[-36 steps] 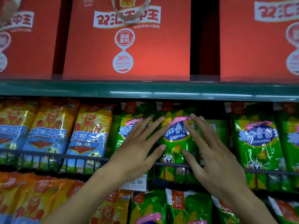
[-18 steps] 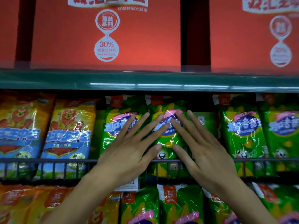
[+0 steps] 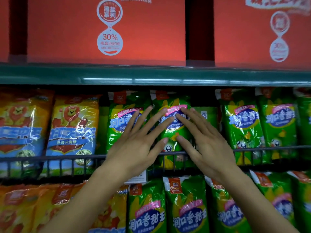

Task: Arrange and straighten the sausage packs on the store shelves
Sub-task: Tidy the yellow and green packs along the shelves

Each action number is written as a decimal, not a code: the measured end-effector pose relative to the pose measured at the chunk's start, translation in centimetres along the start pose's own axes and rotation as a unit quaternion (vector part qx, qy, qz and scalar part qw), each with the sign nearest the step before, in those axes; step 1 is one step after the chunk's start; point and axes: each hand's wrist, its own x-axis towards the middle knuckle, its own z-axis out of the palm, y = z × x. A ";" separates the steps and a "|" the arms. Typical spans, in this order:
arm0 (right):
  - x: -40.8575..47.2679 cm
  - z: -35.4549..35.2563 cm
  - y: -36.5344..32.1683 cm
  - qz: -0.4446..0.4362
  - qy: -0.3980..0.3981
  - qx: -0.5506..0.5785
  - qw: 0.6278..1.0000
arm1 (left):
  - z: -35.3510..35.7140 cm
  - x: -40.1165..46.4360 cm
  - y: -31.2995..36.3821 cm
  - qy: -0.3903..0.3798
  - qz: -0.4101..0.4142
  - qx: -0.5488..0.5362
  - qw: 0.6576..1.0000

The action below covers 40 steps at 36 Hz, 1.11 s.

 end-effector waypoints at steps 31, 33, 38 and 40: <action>-1.6 -5.3 6.5 0.041 0.066 0.099 0.992 | 0.0 2.3 3.4 0.097 -0.075 -0.067 0.990; -2.6 -6.6 8.6 0.076 0.088 0.109 0.987 | 0.1 3.1 5.4 0.132 -0.034 -0.087 0.987; -4.2 -9.0 13.0 0.163 0.079 0.091 0.979 | 0.9 6.2 10.2 0.118 -0.019 -0.186 0.975; -4.6 -9.6 13.7 0.191 0.050 0.070 0.978 | 1.3 7.9 11.7 0.071 -0.047 -0.253 0.964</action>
